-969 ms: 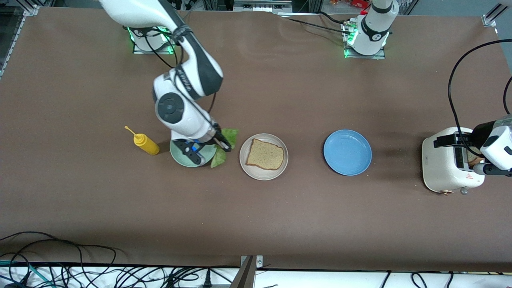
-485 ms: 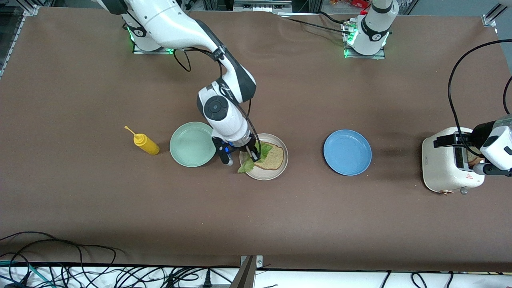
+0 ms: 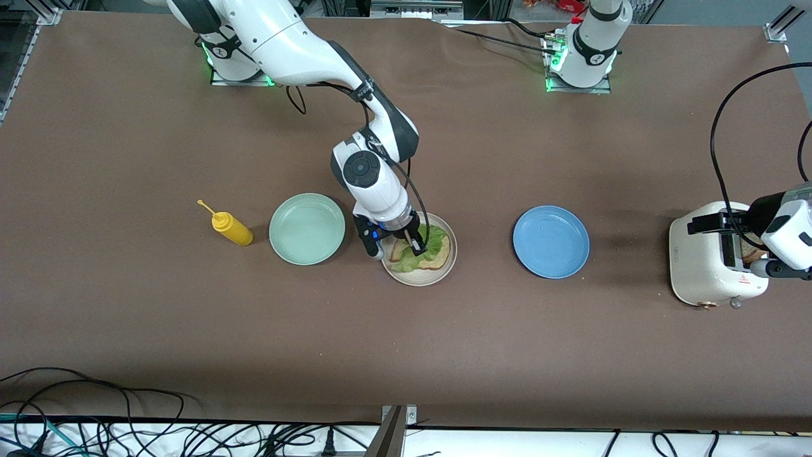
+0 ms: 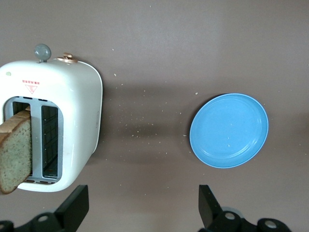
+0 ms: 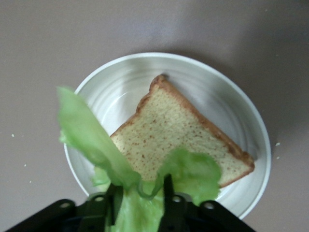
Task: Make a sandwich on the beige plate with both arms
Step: 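Release the lettuce and withdraw the right gripper while the left gripper grasps bread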
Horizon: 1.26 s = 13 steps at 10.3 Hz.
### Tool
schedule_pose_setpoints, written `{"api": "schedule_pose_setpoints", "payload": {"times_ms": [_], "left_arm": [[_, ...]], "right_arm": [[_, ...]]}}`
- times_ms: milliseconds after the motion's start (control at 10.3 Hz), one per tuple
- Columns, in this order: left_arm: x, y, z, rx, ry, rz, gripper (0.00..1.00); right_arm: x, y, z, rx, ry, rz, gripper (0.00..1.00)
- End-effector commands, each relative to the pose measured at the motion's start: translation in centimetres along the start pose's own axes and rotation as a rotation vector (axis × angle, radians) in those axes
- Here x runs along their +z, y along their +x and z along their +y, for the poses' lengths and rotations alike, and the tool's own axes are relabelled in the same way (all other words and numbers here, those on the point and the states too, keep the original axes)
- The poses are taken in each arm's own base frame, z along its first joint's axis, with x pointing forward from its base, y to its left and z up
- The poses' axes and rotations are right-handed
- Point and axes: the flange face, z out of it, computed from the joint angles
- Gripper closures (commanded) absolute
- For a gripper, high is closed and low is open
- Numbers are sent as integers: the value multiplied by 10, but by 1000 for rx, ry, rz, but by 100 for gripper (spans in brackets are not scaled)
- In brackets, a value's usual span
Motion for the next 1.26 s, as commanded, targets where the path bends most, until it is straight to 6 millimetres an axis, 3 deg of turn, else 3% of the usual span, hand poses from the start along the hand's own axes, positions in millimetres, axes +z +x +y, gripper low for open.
{"api": "schedule_pose_setpoints", "payload": {"times_ms": [0, 194, 485, 872, 1066, 1163], "left_arm": [[-3, -3, 0, 17, 29, 0, 0], [-3, -3, 0, 17, 29, 0, 0], [-5, 2, -7, 12, 32, 43, 0], [8, 7, -54, 86, 42, 46, 0], [19, 11, -70, 200, 146, 33, 0], [29, 9, -91, 182, 142, 29, 0]], "right_arm": [[-14, -6, -9, 2, 6, -4, 25], [-36, -1, -13, -13, -47, 14, 25], [-88, 24, -20, -177, -160, 96, 25], [-160, 92, -23, -495, -302, 125, 19], [-189, 139, -12, -648, -331, 121, 19], [-203, 161, -3, -721, -344, 111, 19]]}}
